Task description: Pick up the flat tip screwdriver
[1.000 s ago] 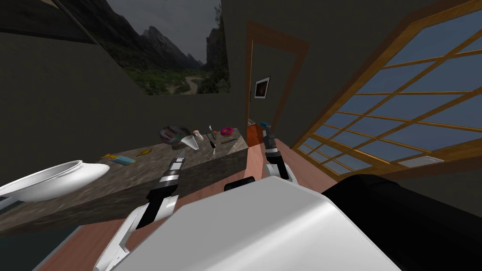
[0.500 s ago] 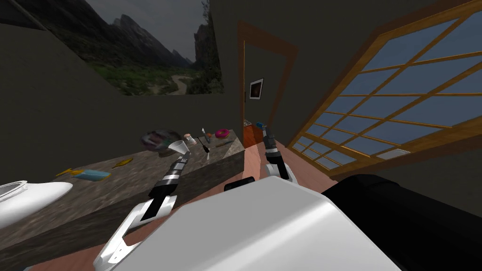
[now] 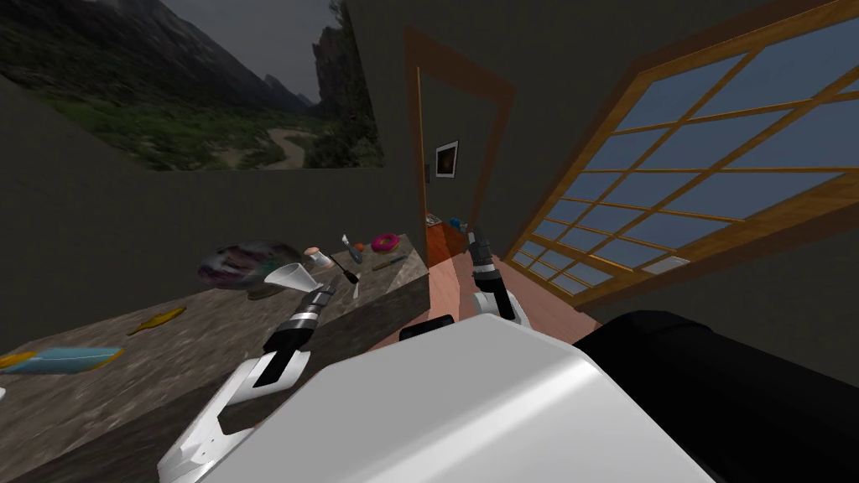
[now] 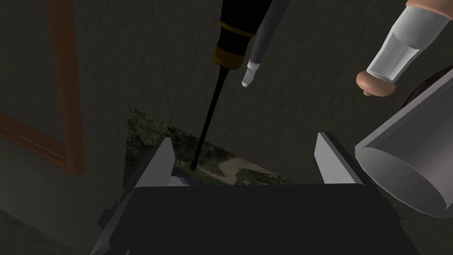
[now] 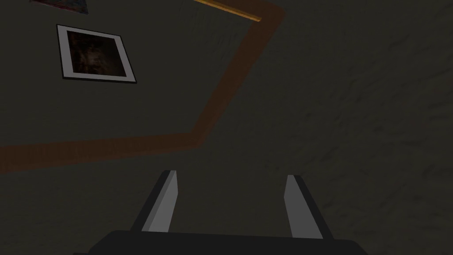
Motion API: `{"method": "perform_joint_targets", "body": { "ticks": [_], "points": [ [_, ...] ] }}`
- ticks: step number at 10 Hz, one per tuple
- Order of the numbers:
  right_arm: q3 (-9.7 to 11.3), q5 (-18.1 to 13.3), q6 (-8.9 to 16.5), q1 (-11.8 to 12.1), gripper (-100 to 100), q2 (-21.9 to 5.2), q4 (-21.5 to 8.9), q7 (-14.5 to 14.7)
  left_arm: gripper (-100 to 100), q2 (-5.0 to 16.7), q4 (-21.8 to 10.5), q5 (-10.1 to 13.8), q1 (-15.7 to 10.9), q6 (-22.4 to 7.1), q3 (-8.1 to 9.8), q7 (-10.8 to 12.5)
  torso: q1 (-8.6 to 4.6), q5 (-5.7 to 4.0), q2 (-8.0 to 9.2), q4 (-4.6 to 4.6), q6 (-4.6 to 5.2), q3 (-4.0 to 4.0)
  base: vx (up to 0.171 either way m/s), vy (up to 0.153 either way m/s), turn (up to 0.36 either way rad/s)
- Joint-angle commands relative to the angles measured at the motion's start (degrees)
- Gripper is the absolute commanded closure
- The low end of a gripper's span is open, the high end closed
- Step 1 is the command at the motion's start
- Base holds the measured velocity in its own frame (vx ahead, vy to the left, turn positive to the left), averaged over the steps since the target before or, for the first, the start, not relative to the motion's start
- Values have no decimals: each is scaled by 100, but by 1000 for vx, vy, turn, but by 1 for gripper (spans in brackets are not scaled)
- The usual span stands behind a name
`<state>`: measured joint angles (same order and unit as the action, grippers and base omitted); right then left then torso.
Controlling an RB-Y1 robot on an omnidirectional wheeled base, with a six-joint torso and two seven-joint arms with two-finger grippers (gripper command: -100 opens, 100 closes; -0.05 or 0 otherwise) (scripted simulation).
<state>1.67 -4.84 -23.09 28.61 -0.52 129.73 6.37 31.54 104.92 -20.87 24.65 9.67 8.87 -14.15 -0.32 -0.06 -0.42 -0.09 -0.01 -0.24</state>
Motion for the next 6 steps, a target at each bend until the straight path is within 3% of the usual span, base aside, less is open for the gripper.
{"method": "perform_joint_targets", "body": {
  "ticks": [1,3,4,5,6],
  "points": [
    [0,0,0,0,0,0,0,0,-100,81,-160,-144,-31,-65,-19,-53,0,0,0,0,0,0,85,-56,-80],
    [0,0,0,0,0,0,0,0,-100,211,-338,-344,-74,-183,-56,-114,1,1,5,1,0,3,82,-71,-110],
    [0,0,0,0,0,0,0,0,-100,161,-278,-288,-35,-126,-34,-101,1,0,4,1,-1,2,41,-27,-15],
    [-1,0,0,0,0,0,0,0,0,167,-291,-297,-38,-131,-35,-107,13,2,18,3,-3,9,8,-5,4],
    [-1,0,0,-1,0,-1,0,0,-100,32,-576,-328,-324,-65,-154,-215,22,5,30,6,-3,17,-51,15,120]
  ]
}}
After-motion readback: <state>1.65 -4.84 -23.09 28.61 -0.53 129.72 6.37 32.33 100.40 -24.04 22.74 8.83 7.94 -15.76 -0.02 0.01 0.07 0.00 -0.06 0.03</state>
